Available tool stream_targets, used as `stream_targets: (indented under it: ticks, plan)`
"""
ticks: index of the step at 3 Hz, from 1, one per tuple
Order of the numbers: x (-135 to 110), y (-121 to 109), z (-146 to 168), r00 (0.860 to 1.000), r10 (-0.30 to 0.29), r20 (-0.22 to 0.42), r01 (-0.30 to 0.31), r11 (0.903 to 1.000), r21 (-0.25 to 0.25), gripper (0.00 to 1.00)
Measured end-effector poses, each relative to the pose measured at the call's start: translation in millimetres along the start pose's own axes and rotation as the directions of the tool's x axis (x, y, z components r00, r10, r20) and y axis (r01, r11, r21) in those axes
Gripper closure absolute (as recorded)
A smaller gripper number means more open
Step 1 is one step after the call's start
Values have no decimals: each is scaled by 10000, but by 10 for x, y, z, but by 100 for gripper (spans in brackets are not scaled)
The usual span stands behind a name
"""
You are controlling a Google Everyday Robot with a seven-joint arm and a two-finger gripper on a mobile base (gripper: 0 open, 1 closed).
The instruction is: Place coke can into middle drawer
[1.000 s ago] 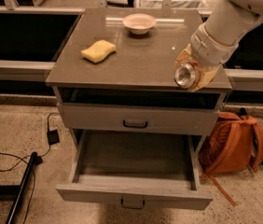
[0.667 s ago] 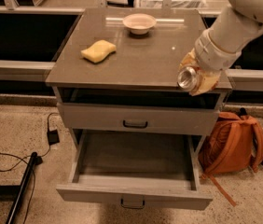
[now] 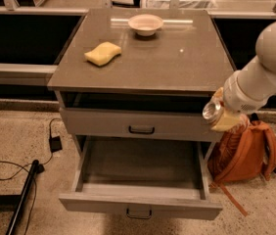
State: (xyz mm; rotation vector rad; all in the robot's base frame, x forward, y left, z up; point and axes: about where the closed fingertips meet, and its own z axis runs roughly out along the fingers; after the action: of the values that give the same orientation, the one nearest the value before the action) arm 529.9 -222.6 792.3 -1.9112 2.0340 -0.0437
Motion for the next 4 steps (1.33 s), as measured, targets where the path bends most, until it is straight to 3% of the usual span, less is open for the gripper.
stream_targets:
  ticks: [1,2,3,4]
  plan:
    - [0,-47,80,9910,1314,271,-1325,9901,464,100]
    - [25,-96,295,9812,1533,1172,-1572,9873,244,100]
    - [-149,5,978,9616,1611,2223,-1534,9868,-516,100]
    - [-270,117,1482,9481,1745,2659,-1593,9842,-778,100]
